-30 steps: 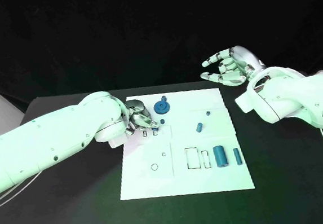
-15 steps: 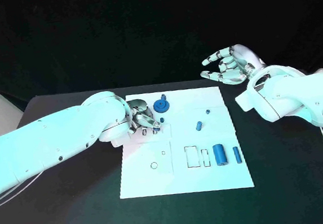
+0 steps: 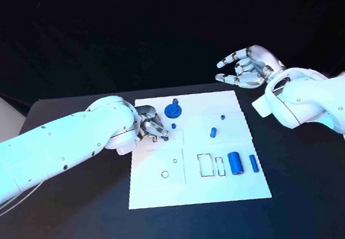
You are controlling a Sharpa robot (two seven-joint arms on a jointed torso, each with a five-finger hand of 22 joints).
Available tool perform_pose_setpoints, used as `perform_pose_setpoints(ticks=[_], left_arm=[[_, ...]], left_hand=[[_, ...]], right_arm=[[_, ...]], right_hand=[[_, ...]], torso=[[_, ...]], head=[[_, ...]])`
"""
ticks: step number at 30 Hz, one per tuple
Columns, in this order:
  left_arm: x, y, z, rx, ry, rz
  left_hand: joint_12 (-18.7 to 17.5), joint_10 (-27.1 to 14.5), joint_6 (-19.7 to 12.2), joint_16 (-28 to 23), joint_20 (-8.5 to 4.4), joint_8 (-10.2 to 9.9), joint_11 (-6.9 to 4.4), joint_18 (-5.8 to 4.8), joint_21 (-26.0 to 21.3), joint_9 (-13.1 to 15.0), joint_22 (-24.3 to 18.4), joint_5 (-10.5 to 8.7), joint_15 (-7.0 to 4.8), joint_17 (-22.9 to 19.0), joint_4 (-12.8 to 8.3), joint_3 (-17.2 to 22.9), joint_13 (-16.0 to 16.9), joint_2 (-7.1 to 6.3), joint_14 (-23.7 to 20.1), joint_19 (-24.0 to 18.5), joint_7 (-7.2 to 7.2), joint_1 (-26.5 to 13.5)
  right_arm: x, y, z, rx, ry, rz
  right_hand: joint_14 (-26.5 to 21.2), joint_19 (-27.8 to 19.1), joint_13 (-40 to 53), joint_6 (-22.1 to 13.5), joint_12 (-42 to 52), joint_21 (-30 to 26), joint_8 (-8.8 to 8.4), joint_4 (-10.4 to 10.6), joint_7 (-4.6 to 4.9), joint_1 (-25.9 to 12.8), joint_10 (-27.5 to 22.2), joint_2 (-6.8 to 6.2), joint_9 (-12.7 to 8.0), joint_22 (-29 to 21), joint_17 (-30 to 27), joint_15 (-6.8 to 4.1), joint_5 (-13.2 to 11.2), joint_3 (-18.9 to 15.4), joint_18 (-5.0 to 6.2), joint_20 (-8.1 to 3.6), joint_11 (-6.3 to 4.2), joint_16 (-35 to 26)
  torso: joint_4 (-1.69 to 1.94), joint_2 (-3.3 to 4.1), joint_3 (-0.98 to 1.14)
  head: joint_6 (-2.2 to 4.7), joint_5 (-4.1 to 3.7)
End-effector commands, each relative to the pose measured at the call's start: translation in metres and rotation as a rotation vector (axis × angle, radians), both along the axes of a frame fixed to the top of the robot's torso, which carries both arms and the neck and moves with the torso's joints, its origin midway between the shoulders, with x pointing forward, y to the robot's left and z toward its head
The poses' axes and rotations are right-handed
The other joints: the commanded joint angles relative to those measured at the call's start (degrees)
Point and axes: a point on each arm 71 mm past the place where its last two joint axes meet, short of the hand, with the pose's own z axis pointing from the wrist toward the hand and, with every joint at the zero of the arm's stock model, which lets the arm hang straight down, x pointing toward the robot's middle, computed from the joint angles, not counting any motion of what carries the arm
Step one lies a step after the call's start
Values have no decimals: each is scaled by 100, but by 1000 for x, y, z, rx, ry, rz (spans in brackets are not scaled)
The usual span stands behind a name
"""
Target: Assemble the parts on the task board
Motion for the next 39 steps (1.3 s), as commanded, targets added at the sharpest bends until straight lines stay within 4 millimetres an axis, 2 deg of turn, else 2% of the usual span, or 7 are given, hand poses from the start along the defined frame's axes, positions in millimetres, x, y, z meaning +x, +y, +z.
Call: perform_pose_setpoints(ticks=[1, 29, 39], left_arm=[[-1, -1, -1, 26, 2, -22], [-3, -4, -2, 31, 18, -38], [-2, -5, -5, 40, 31, -44]], left_hand=[[29, 56, 182, 21, 7, 13, -6, -40, 19, 311, 3, 37, -42, 1288, -1178, 1131, 6, 78, 533, 48, -123, 1], [29, 63, 190, 24, 4, 12, -9, -48, 35, 315, 42, 61, -45, 1293, -1181, 1127, 9, 77, 535, 69, -126, -12], [29, 63, 190, 24, 4, 12, -9, -48, 35, 315, 42, 61, -45, 1293, -1181, 1127, 9, 77, 535, 69, -126, -12]], right_arm=[[0, 0, 0, -2, 1, 9], [0, 2, -2, -2, 8, 14], [0, 2, -3, -2, 9, 13]], right_hand=[[339, 599, 382, -21, -27, 25, 28, 8, 12, -51, -48, -25, -7, 1506, 988, 28, -36, 37, -38, 10, -7, -8], [338, 599, 380, -31, -26, 25, 31, 8, 13, -73, -53, -33, -10, 1506, 991, 31, -40, 53, -38, 12, -5, -5], [338, 599, 380, -31, -26, 25, 31, 8, 13, -73, -53, -33, -10, 1506, 991, 31, -40, 53, -38, 12, -5, -5]], torso=[[-1, -1, -5], [-7, 2, 1], [-11, 3, 1]], head=[[-8, 5], [-22, 12], [-52, 5]])
